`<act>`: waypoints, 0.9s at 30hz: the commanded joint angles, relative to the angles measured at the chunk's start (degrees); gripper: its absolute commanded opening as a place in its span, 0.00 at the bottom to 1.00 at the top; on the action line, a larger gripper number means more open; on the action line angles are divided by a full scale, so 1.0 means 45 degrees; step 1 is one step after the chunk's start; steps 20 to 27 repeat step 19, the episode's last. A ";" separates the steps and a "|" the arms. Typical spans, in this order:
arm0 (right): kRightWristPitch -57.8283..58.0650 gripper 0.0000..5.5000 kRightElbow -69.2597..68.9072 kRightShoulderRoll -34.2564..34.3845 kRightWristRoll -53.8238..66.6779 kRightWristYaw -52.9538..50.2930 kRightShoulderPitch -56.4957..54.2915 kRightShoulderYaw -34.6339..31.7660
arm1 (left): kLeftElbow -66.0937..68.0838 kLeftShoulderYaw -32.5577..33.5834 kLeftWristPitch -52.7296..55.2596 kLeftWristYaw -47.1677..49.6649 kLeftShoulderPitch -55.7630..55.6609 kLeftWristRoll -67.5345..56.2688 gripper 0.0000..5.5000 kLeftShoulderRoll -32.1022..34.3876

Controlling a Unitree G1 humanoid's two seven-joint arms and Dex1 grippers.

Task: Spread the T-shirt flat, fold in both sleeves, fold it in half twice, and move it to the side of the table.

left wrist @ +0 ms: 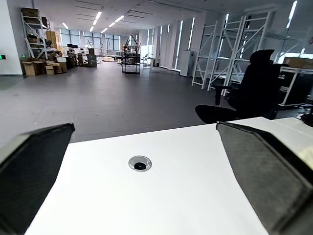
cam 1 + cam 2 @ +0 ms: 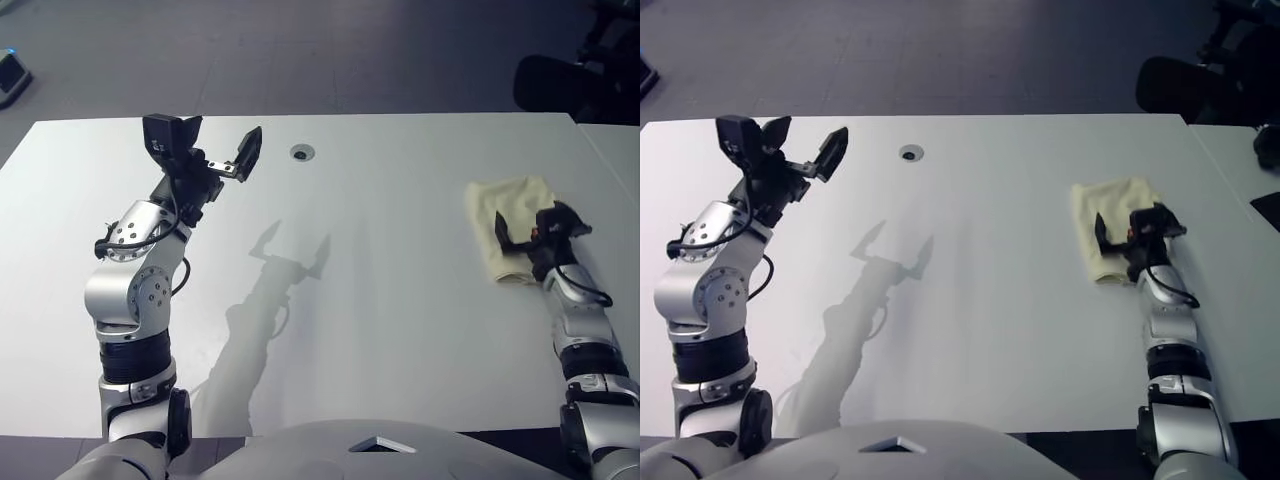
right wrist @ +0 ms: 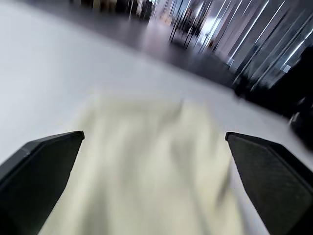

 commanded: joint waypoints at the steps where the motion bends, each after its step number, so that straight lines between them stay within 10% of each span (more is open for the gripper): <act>1: 0.4562 0.98 -0.6609 0.3182 -0.0117 -0.2537 -0.0374 0.1698 | 0.0250 -0.0633 -0.0806 0.1581 0.0698 0.1744 0.98 -0.0738; 27: 0.7101 0.98 -0.6767 0.4870 -0.0953 -0.2892 -0.0351 0.0935 | 0.2751 -0.1006 -0.1584 0.2179 0.0576 0.3348 0.98 -0.1339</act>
